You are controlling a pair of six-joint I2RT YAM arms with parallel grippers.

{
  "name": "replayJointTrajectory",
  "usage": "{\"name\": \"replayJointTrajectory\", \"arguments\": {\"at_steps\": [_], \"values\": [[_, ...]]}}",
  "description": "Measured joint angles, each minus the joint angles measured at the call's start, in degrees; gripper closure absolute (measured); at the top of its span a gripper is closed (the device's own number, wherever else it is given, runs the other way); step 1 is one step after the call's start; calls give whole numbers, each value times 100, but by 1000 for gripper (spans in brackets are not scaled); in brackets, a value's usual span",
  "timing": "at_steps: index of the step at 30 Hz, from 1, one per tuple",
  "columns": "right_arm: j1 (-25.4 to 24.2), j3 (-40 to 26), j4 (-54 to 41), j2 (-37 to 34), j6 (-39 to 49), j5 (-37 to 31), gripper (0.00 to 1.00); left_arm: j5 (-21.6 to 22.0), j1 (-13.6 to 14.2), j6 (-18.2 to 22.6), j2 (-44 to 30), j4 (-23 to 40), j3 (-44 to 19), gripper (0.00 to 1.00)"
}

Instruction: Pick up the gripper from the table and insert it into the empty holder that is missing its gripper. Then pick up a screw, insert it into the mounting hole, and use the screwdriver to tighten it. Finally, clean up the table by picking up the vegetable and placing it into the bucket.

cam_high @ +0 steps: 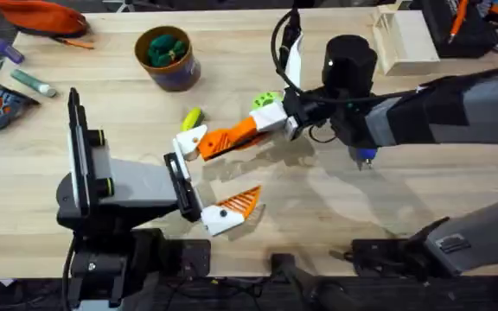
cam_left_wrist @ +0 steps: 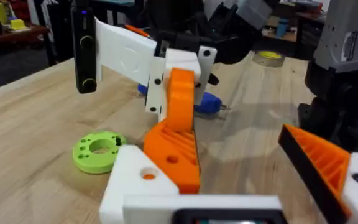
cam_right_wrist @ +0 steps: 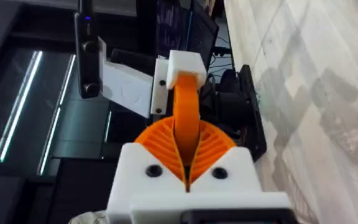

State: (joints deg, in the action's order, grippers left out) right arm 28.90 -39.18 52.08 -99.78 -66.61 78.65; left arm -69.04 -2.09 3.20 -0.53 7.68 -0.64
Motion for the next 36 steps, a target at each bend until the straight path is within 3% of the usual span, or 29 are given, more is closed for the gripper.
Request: {"name": "replayJointTrajectory", "arguments": {"at_steps": [36], "values": [[310,-118,65,-80,-28,-677,990,19,0,-38,1,0,0,14]]}}
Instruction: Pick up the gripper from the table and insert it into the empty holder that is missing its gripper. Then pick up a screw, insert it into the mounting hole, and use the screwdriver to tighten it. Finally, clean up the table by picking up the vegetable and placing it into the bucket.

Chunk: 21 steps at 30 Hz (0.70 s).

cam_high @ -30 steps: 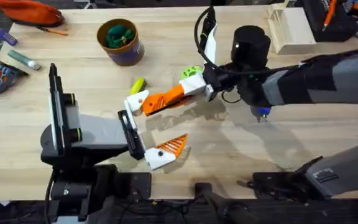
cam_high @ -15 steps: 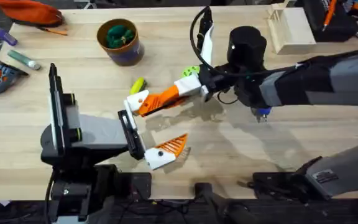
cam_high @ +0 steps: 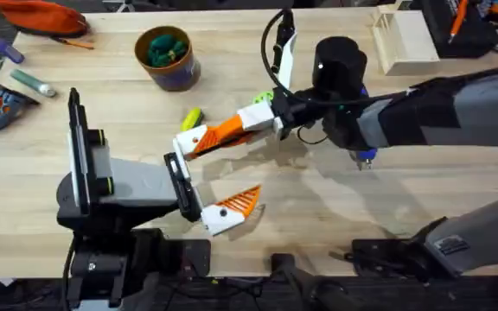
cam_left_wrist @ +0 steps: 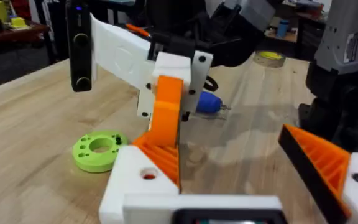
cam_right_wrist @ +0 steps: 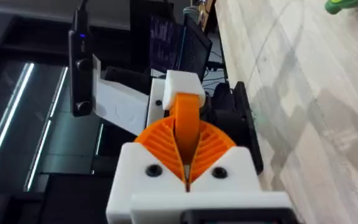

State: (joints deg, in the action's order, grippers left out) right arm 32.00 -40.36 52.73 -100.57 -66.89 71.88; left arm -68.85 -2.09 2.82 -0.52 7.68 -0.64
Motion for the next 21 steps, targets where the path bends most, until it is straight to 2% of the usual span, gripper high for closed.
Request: {"name": "replayJointTrajectory", "arguments": {"at_steps": [21], "values": [[111,-4,31,0,-44,-241,990,62,0,-28,1,-11,2,13]]}}
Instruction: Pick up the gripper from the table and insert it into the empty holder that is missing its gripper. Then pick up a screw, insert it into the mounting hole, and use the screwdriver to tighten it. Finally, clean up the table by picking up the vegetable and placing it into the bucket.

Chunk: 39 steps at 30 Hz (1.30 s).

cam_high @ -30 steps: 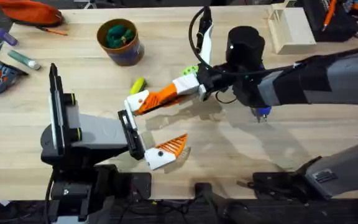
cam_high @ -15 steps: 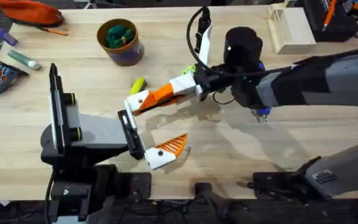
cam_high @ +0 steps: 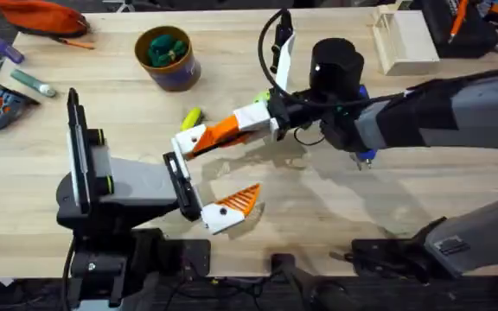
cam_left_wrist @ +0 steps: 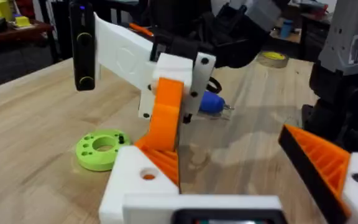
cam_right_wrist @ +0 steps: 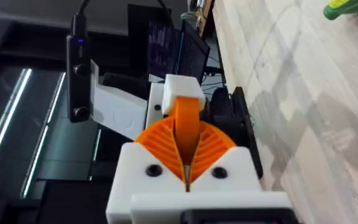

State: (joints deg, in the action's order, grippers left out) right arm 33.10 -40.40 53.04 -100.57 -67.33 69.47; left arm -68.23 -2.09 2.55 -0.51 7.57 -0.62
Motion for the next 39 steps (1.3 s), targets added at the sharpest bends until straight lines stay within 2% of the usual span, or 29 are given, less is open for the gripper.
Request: {"name": "replayJointTrajectory", "arguments": {"at_steps": [23,35,39], "values": [[11,-2,11,0,-3,-46,984,15,-9,1,-1,-4,0,14],[59,-2,-45,0,-19,-274,711,-17,-4,11,-2,-4,0,15],[63,-2,-55,0,-18,-349,654,-57,-4,28,0,0,0,15]]}}
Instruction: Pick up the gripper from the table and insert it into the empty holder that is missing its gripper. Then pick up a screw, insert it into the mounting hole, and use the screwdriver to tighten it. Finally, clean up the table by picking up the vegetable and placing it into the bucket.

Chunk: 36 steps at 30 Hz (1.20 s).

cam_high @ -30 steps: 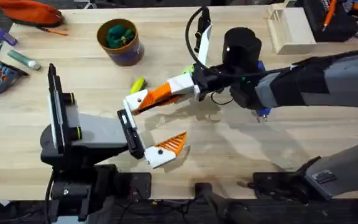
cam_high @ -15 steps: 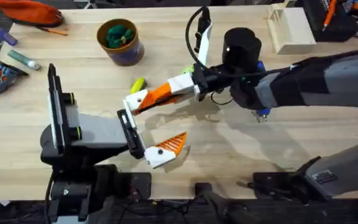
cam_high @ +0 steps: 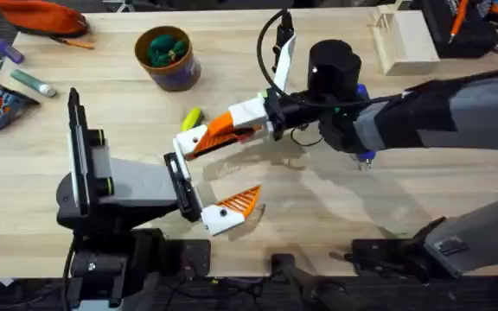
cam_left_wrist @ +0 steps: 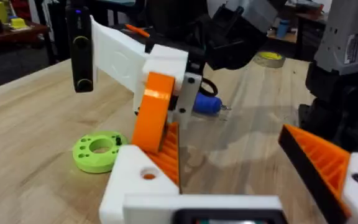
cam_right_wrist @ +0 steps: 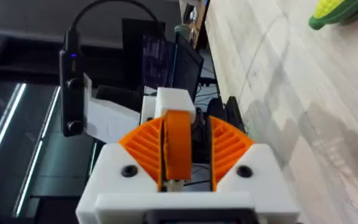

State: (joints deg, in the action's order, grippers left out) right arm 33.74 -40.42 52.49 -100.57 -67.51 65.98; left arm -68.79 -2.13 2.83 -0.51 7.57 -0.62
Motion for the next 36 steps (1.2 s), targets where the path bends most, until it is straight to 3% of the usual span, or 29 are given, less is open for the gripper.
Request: {"name": "replayJointTrajectory", "arguments": {"at_steps": [9,14,18,29,32,36], "values": [[0,0,-2,0,0,-44,498,-26,0,17,0,9,0,15],[-2,0,-2,-2,7,-66,289,-44,0,17,0,11,0,15],[-2,0,-3,0,21,-91,29,-44,0,17,0,11,0,15],[-20,0,-219,37,169,-133,8,-44,0,17,-1,11,0,14],[-105,-23,-994,209,474,-134,10,-44,0,18,-1,11,0,14],[-372,-282,-2705,592,1246,-247,9,-44,0,17,-2,11,0,14]]}}
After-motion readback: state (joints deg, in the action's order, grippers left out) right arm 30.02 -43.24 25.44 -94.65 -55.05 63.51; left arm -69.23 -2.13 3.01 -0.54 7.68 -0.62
